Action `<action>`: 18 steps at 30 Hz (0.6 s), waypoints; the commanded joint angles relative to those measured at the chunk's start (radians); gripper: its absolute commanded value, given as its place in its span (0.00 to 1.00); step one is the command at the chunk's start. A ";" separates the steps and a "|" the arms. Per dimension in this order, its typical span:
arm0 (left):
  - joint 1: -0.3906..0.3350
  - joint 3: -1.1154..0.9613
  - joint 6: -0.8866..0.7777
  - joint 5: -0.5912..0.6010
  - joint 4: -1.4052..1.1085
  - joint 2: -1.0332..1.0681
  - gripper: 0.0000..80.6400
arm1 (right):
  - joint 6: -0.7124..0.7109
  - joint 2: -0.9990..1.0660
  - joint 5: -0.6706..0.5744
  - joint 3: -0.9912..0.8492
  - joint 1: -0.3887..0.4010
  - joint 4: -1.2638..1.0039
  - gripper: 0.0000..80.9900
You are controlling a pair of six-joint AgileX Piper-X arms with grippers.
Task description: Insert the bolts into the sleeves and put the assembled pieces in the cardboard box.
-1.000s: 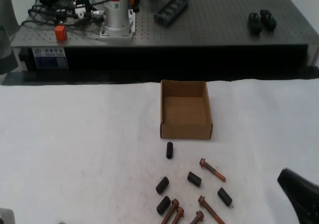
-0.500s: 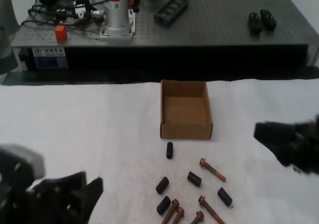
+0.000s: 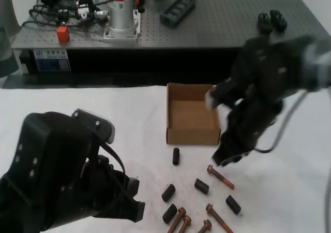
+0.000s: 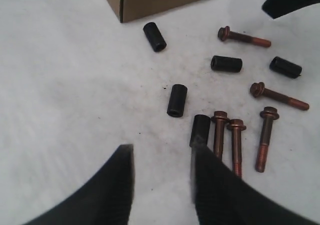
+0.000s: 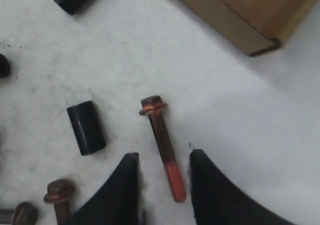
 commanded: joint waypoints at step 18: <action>-0.003 -0.018 0.125 0.080 0.049 0.054 0.34 | -0.038 0.205 0.110 -0.071 0.059 -0.034 0.04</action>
